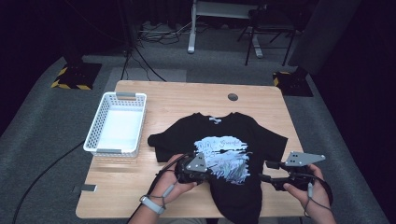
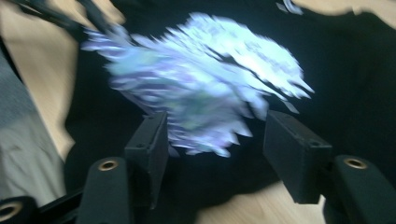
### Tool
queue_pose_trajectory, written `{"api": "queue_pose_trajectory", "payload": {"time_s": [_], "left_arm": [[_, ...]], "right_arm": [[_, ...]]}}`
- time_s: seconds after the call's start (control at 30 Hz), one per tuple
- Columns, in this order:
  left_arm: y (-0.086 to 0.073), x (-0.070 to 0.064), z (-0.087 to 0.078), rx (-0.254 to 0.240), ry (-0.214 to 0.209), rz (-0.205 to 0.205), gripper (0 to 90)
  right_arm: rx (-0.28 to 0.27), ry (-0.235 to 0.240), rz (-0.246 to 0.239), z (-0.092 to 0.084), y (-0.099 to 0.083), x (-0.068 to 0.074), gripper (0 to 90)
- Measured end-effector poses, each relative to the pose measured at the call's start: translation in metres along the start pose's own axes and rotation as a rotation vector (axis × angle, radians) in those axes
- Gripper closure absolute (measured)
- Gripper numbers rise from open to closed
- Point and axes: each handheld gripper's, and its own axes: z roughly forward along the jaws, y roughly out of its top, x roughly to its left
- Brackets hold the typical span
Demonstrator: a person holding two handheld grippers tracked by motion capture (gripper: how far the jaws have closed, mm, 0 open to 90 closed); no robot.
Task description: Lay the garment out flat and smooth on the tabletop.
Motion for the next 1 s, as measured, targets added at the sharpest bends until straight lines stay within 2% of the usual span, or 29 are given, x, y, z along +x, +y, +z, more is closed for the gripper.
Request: {"api": "queue_pose_trajectory", "payload": {"time_s": [0.07,0.1,0.13,0.17,0.2,0.23,0.27,0.33,0.37,0.4,0.43,0.47,0.53,0.63,0.7,0.73,0.77,0.8,0.87,0.93,0.97,1.0], "left_arm": [[-0.004,-0.004,-0.008,0.006,-0.083,-0.017,61.8],[-0.006,-0.004,-0.012,0.001,-0.088,-0.031,56.3],[-0.009,-0.002,-0.015,-0.008,-0.073,-0.046,50.0],[-0.009,-0.002,-0.015,-0.008,-0.073,-0.046,43.8],[-0.015,0.005,-0.019,-0.025,-0.021,-0.087,42.1],[-0.015,0.005,-0.019,-0.025,-0.021,-0.087,39.2],[-0.021,0.013,-0.020,-0.036,0.045,-0.142,36.3],[-0.026,0.019,-0.017,-0.004,0.145,-0.181,35.4],[-0.029,0.023,-0.014,0.011,0.182,-0.203,34.6],[-0.032,0.027,-0.011,0.022,0.205,-0.222,36.0],[-0.032,0.027,-0.011,0.022,0.205,-0.222,38.5],[-0.038,0.034,-0.005,0.040,0.249,-0.259,38.0],[-0.043,0.040,0.001,0.052,0.277,-0.284,38.7],[-0.050,0.043,0.014,0.098,0.252,-0.296,44.4],[-0.052,0.040,0.017,0.080,0.233,-0.289,48.7],[-0.051,0.037,0.017,0.086,0.216,-0.286,50.3],[-0.051,0.037,0.017,0.086,0.216,-0.286,53.9],[-0.049,0.029,0.016,0.110,0.180,-0.263,54.5],[-0.048,0.018,0.014,0.137,0.104,-0.244,54.6],[-0.047,0.009,0.009,0.150,0.032,-0.242,54.9],[-0.048,0.006,0.006,0.139,0.026,-0.239,53.8],[-0.048,0.005,0.003,0.119,0.040,-0.245,50.7]], "right_arm": [[0.046,-0.015,0.001,0.008,-0.006,-0.002,38.8],[0.066,-0.017,0.002,0.013,-0.008,-0.003,38.6],[0.085,-0.013,0.001,0.018,-0.010,-0.003,37.9],[0.104,-0.015,-0.005,0.024,-0.012,-0.003,37.2],[0.124,-0.024,-0.015,0.031,-0.014,-0.003,36.6],[0.140,-0.034,-0.024,0.037,-0.015,-0.004,36.4],[0.154,-0.038,-0.028,0.042,-0.017,-0.005,36.1],[0.169,-0.045,-0.038,0.053,-0.019,-0.008,34.4],[0.175,-0.044,-0.045,0.059,-0.020,-0.009,33.4],[0.182,-0.041,-0.051,0.065,-0.021,-0.010,32.8],[0.182,-0.041,-0.051,0.065,-0.021,-0.010,32.8],[0.191,-0.043,-0.062,0.075,-0.023,-0.012,32.1],[0.209,-0.045,-0.070,0.083,-0.024,-0.014,30.2],[0.192,-0.033,-0.061,0.085,-0.024,-0.017,30.9],[0.195,-0.032,-0.071,0.084,-0.025,-0.017,31.6],[0.204,-0.031,-0.072,0.082,-0.026,-0.016,32.2],[0.218,-0.028,-0.077,0.080,-0.026,-0.015,33.1],[0.236,-0.022,-0.082,0.076,-0.027,-0.013,33.8],[0.283,-0.004,-0.099,0.068,-0.031,-0.007,33.8],[0.351,0.055,-0.114,0.058,-0.035,0.002,36.9],[0.383,0.100,-0.101,0.052,-0.036,0.005,42.1],[0.402,0.135,-0.067,0.046,-0.036,0.006,43.3]]}}
